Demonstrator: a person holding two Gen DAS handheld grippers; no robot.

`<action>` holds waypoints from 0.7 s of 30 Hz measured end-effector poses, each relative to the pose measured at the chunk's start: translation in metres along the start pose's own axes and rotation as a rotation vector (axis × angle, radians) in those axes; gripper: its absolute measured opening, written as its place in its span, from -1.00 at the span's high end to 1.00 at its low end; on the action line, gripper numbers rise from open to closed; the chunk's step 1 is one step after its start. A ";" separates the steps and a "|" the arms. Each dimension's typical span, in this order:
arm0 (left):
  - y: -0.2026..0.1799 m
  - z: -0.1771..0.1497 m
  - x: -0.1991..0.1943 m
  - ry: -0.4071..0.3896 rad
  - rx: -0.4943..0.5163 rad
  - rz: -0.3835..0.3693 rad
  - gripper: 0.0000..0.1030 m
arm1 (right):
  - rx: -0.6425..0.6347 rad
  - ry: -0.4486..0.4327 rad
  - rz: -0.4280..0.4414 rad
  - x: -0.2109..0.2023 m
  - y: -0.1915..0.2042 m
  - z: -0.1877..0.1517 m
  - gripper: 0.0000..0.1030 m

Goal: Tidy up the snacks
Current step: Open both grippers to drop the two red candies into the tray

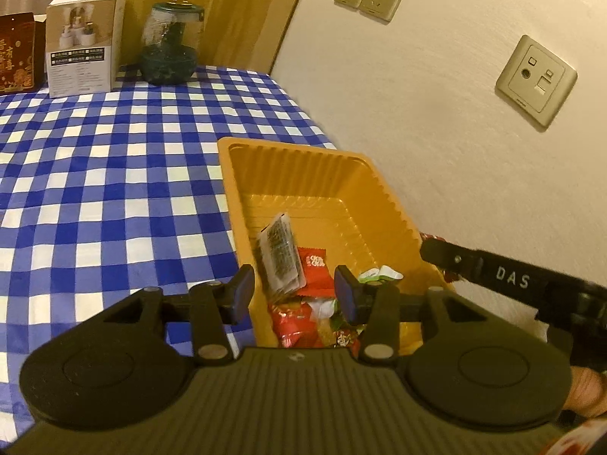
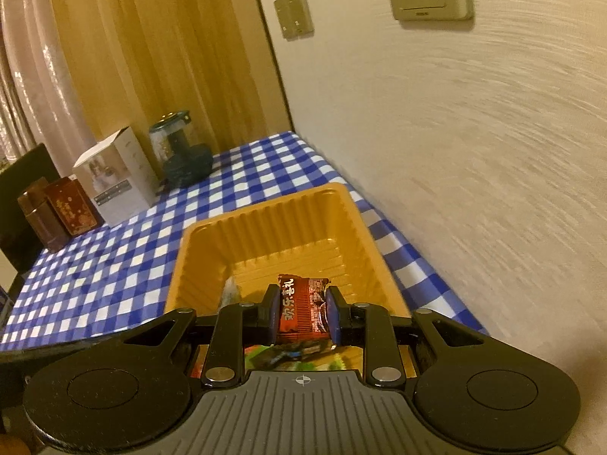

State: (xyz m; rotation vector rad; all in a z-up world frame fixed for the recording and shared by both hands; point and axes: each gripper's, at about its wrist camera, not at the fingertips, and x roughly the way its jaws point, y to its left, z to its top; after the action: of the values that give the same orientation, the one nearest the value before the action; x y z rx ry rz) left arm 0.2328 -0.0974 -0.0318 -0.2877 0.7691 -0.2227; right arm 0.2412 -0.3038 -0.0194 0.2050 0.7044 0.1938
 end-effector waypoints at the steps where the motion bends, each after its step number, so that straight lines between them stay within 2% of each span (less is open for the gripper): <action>1: 0.000 0.000 -0.001 0.001 -0.001 0.000 0.19 | -0.003 0.000 0.004 0.000 0.002 0.001 0.49; 21: 0.005 0.002 -0.005 -0.008 -0.018 0.018 0.14 | -0.008 -0.020 0.034 0.011 0.013 0.015 0.49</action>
State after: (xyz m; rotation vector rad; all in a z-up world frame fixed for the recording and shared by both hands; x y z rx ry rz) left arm 0.2312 -0.0905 -0.0289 -0.2988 0.7662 -0.1978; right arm 0.2574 -0.2901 -0.0116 0.2111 0.6801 0.2270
